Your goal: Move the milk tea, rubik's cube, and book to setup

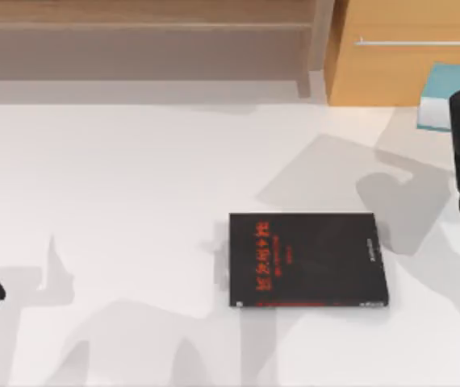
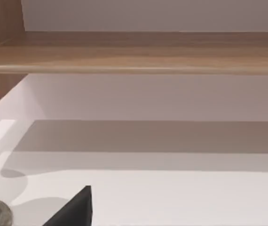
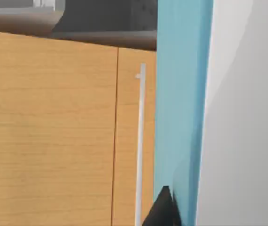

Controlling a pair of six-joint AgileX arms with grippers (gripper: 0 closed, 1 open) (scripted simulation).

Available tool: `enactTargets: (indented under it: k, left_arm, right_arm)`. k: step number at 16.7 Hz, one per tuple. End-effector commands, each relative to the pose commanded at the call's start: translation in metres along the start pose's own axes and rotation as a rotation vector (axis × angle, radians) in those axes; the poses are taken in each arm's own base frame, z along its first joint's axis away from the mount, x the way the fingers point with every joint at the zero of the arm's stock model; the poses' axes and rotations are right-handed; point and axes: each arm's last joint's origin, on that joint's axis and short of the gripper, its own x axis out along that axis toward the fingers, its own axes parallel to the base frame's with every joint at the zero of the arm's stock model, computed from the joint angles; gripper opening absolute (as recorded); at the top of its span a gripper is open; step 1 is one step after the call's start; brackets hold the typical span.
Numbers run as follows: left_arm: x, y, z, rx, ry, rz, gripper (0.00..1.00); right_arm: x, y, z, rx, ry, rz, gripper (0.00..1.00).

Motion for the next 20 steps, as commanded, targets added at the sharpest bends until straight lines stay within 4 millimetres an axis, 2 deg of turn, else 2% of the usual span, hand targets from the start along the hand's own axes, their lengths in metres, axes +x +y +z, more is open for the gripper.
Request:
enactTargets:
  k: [3, 5, 8, 10, 12, 16, 17, 20]
  left_arm:
    - [0.0, 0.0, 0.0, 0.0, 0.0, 0.0, 1.0]
    - [0.0, 0.0, 0.0, 0.0, 0.0, 0.0, 1.0]
    - [0.0, 0.0, 0.0, 0.0, 0.0, 0.0, 1.0]
    - [0.0, 0.0, 0.0, 0.0, 0.0, 0.0, 1.0]
    - [0.0, 0.0, 0.0, 0.0, 0.0, 0.0, 1.0]
    - [0.0, 0.0, 0.0, 0.0, 0.0, 0.0, 1.0]
    - [0.0, 0.0, 0.0, 0.0, 0.0, 0.0, 1.0]
    - [0.0, 0.0, 0.0, 0.0, 0.0, 0.0, 1.0]
  right_arm:
    - [-0.04, -0.042, -0.049, 0.036, 0.155, -0.039, 0.0]
    - [-0.068, -0.07, -0.073, 0.039, 0.247, -0.066, 0.0]
    - [-0.103, -0.105, -0.095, 0.029, 0.35, -0.097, 0.0]
    - [-0.118, -0.121, -0.102, 0.023, 0.391, -0.11, 0.0]
    - [-0.124, -0.127, -0.104, 0.02, 0.406, -0.115, 0.0]
    - [-0.124, -0.127, -0.104, 0.02, 0.406, -0.115, 0.0]
    - [-0.124, -0.122, -0.105, 0.037, 0.405, -0.108, 0.0]
    - [-0.12, -0.126, -0.106, 0.023, 0.406, -0.113, 0.0]
